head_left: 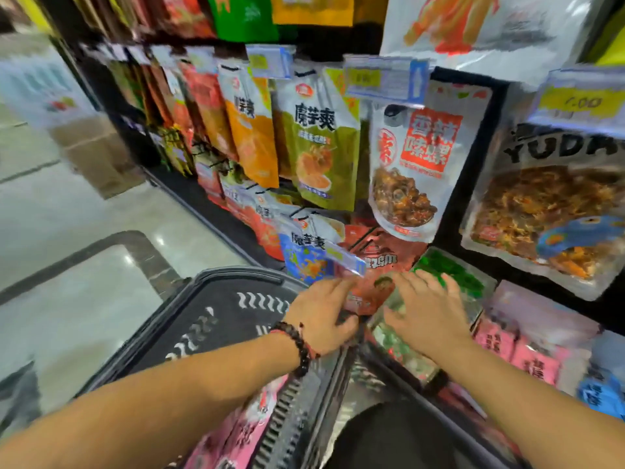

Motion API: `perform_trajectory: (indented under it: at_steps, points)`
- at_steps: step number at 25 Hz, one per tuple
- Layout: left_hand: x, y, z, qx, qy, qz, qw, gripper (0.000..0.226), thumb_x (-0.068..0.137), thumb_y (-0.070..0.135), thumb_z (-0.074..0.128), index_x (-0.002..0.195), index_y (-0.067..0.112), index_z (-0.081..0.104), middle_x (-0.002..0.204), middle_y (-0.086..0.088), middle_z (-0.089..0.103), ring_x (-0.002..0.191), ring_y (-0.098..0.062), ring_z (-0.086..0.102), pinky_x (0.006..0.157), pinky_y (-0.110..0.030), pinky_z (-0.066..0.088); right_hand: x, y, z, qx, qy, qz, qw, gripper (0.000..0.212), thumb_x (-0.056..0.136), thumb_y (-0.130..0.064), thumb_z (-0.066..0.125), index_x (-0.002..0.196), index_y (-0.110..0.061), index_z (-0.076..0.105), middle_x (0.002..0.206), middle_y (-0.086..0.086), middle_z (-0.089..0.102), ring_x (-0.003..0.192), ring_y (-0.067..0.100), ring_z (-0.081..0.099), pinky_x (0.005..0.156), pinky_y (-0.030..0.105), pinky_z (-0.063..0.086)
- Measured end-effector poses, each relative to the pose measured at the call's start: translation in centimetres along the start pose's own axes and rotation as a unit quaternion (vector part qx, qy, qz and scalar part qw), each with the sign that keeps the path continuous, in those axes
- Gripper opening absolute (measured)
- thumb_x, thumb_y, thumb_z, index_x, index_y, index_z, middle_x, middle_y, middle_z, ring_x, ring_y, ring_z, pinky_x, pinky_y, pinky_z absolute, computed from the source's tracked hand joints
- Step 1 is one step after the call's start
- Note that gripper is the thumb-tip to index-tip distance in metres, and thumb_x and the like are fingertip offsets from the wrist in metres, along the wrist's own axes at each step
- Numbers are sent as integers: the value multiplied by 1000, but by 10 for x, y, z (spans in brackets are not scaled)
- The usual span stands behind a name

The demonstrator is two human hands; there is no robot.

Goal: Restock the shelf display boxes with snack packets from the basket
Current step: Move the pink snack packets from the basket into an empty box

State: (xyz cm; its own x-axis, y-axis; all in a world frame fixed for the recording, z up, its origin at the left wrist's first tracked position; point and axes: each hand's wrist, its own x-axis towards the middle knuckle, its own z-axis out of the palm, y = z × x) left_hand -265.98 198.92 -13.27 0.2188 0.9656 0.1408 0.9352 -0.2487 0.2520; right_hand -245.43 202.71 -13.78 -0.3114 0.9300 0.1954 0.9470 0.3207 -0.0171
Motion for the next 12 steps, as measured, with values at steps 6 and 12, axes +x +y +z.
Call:
perform_trajectory:
  at_steps: [6,12]
  points:
    - [-62,-91,-20,47,-53,-149,986,64,72,58,30,118,19,53,116,-2,59,114,-25,51,94,-41,46,5,-42,-1,21,15,-67,997,61,72,-58,42,122,-27,57,117,-4,65,112,22,57,97,43,35]
    - [-114,-140,30,16,-151,-278,949,39,82,47,44,105,17,52,112,-5,57,110,-28,51,87,-40,48,5,-70,-7,40,15,-99,994,63,69,-56,43,124,-27,56,126,-6,62,117,19,56,97,42,39]
